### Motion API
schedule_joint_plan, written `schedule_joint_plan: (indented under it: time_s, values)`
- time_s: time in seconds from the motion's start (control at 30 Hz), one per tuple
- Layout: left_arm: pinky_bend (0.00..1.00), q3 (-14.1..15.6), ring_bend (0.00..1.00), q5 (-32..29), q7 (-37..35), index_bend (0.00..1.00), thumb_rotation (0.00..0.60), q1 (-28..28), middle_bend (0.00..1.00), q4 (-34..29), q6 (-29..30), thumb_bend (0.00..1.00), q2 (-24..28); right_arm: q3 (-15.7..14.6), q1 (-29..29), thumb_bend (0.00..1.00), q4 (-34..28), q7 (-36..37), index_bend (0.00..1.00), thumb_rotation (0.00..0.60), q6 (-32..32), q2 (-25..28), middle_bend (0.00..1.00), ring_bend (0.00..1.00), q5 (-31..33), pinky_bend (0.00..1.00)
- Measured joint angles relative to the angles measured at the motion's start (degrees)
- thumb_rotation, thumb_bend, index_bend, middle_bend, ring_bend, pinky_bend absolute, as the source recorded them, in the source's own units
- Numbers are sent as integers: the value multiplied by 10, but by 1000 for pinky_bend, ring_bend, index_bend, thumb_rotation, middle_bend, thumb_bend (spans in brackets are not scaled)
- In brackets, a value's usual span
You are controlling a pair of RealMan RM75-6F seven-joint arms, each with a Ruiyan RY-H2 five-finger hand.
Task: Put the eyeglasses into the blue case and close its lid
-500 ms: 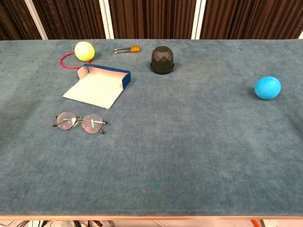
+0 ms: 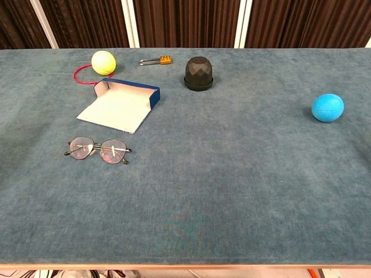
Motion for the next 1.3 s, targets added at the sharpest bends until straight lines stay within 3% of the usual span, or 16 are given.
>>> schedule_joint_plan:
  time_s: [0.63,0.83,1.03,1.2,1.3]
  values:
    - [0,3,0,2,4,147,600,-18,0,-7,-32,131,0,-2,1,120,-3,9,132,600,-11,2,0,0,7,228]
    - [0,-4,0,-10,26,182,600,-64,1,-47,-115,131,20,-5,-1,120,-8,-6,130,600,-12,0,0,0,7,228]
    - [0,-33,0,-63,89,245,600,-149,6,-104,-225,139,27,-10,-2,120,-12,-16,130,600,-12,-3,0,0,3,228]
    - [0,-54,0,-137,178,290,600,-214,9,-123,-284,151,4,-8,-2,120,-12,-15,130,600,-13,-3,0,0,9,228]
    - [0,-60,0,-191,232,337,600,-249,21,-119,-310,221,-32,-6,-3,120,-14,-15,130,600,-14,-2,0,0,16,228]
